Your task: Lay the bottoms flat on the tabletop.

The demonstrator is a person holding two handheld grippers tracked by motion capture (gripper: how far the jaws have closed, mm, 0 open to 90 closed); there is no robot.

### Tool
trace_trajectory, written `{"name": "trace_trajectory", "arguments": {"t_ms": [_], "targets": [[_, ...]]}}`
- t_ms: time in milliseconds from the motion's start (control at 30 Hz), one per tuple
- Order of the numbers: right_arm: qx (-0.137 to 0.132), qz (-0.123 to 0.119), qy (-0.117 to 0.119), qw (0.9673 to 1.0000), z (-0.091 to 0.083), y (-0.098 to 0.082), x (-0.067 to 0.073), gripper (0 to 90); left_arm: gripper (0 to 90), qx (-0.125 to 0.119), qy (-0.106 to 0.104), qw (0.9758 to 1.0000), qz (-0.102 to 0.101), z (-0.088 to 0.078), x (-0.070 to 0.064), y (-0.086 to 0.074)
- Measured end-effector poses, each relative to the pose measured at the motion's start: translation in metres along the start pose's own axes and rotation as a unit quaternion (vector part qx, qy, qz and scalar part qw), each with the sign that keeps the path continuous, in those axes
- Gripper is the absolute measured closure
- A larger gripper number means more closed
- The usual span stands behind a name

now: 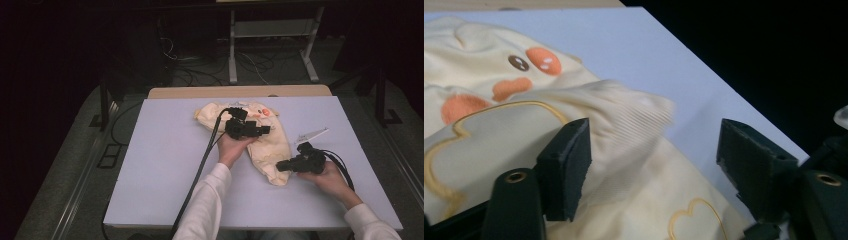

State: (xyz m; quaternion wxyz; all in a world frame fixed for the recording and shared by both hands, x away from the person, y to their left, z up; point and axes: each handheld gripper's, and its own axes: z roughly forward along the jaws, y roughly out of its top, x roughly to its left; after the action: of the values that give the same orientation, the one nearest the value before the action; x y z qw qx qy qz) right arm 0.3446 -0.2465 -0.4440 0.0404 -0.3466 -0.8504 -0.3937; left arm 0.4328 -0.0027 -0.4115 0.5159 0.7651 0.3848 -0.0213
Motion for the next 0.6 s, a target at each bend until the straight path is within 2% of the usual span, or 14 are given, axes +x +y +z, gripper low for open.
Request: {"name": "trace_trajectory", "arguments": {"t_ms": [33,100,167,333,400,467,567,600], "targets": [[0.0,0.001,0.0,1.0,0.0,0.0,0.0,82.5,27.4,0.003,0.005,1.0,-0.001,0.0,0.0,0.0],[-0.001,-0.001,-0.001,1.0,-0.001,0.0,0.0,82.5,26.3,0.011,0.016,0.9998,0.011,0.0,-0.001,-0.001],[-0.001,-0.001,0.0,1.0,-0.001,0.0,0.0,82.5,26.1,0.019,0.035,0.9988,0.03,-0.002,-0.002,-0.001],[0.0,-0.002,-0.002,1.0,0.0,0.0,0.0,82.4,28.5,0.027,0.062,0.9965,0.049,0.001,0.001,-0.001],[0.0,-0.002,-0.002,1.0,-0.001,0.0,0.0,82.5,31.0,0.032,0.064,0.9963,0.048,0.007,0.002,-0.002],[0.0,-0.001,-0.002,1.0,0.0,0.0,0.0,82.5,31.4,0.039,0.075,0.9946,0.059,0.014,-0.001,-0.003],[0.0,-0.001,-0.001,1.0,0.0,0.0,0.0,82.5,32.0,0.046,0.081,0.9933,0.069,0.026,-0.007,-0.003],[0.0,-0.001,-0.001,1.0,0.0,0.0,0.0,82.5,32.0,0.05,0.091,0.9915,0.078,0.031,-0.01,-0.003]]}}
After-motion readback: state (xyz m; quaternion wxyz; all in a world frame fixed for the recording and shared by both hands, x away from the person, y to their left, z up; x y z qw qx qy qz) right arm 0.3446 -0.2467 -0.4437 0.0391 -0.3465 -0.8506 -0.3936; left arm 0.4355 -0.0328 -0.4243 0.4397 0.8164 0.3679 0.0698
